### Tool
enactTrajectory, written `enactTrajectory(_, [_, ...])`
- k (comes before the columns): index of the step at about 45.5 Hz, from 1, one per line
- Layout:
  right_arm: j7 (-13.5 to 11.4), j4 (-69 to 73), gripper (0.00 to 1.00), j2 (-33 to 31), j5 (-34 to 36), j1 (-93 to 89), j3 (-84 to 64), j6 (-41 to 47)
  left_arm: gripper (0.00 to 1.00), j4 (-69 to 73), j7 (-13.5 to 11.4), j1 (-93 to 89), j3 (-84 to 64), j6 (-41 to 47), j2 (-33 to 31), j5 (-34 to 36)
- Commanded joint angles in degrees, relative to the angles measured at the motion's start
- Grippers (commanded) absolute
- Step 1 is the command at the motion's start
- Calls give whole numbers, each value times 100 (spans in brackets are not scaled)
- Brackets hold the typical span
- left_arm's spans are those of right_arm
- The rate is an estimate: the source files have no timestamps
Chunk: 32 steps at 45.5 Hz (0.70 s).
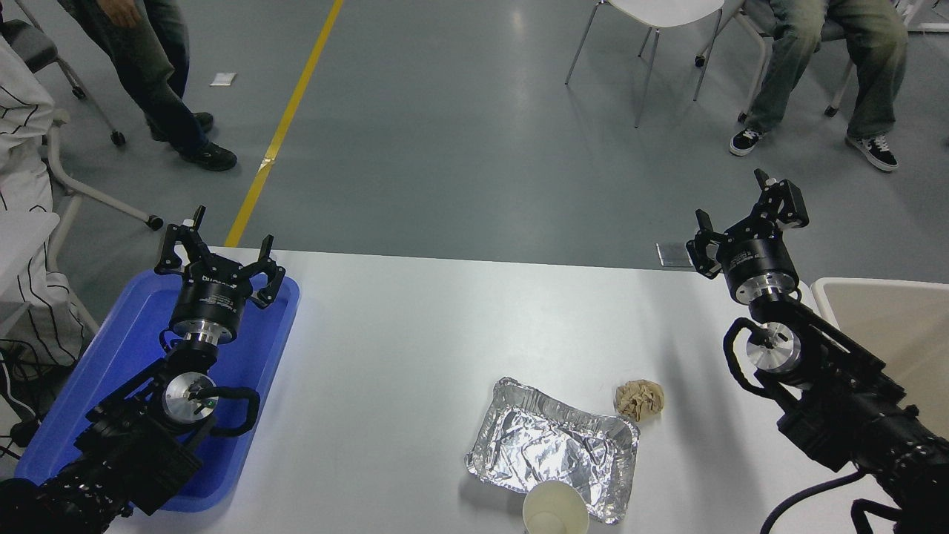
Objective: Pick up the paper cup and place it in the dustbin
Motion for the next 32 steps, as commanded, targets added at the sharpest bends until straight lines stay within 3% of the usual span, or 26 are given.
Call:
enactTrajectory(1, [2, -3, 100, -6, -2, 39, -1, -3, 100, -3, -8, 0, 9, 2, 0, 7])
enactTrajectory(32, [-7, -38, 100, -93, -2, -5, -1, -12, 100, -3, 1, 9, 9, -7, -9, 7])
